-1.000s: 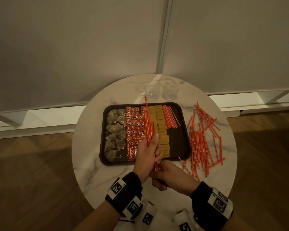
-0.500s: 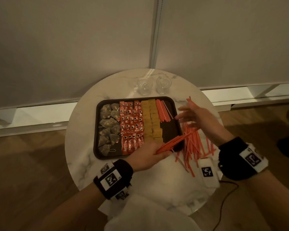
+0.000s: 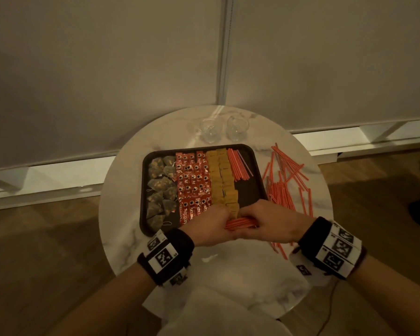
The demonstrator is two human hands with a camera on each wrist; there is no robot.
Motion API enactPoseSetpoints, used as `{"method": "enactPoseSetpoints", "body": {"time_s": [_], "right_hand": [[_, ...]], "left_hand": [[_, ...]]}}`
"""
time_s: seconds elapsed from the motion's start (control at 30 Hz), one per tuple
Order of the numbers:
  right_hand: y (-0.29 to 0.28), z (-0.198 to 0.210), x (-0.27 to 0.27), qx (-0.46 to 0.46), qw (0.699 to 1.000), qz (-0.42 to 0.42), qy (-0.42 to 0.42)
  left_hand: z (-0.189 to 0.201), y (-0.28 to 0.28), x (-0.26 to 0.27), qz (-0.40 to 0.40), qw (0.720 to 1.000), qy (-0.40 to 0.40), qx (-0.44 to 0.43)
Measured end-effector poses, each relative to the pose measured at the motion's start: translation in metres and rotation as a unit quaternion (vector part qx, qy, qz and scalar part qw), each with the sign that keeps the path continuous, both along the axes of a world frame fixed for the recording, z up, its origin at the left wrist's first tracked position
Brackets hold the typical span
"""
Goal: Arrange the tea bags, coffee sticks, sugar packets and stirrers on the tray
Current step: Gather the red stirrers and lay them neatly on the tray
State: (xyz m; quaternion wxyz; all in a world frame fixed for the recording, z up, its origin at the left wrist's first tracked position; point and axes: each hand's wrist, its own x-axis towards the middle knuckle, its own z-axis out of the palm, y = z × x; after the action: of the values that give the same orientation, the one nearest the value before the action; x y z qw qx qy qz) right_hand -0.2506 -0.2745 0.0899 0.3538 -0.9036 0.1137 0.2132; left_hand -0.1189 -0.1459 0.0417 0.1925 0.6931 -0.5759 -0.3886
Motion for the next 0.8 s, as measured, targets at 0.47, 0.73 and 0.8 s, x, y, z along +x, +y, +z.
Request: {"method": "enactPoseSetpoints", "body": {"time_s": [0.47,0.73,0.8], "right_hand": [[0.042,-0.027,0.015,-0.255,0.962,0.075,0.053],[0.023,-0.035,0.004,-0.102,0.986,-0.072,0.107],[0.028,-0.039,0.008,-0.073,0.987,-0.081,0.119]], "left_hand": [[-0.015,0.008,-0.004,0.031,0.979,0.154,0.129],[-0.017,0.032,0.018,0.218,0.9,0.374,0.053],[-0.017,0.03,0.006,0.265,0.892,0.367,0.005]]}}
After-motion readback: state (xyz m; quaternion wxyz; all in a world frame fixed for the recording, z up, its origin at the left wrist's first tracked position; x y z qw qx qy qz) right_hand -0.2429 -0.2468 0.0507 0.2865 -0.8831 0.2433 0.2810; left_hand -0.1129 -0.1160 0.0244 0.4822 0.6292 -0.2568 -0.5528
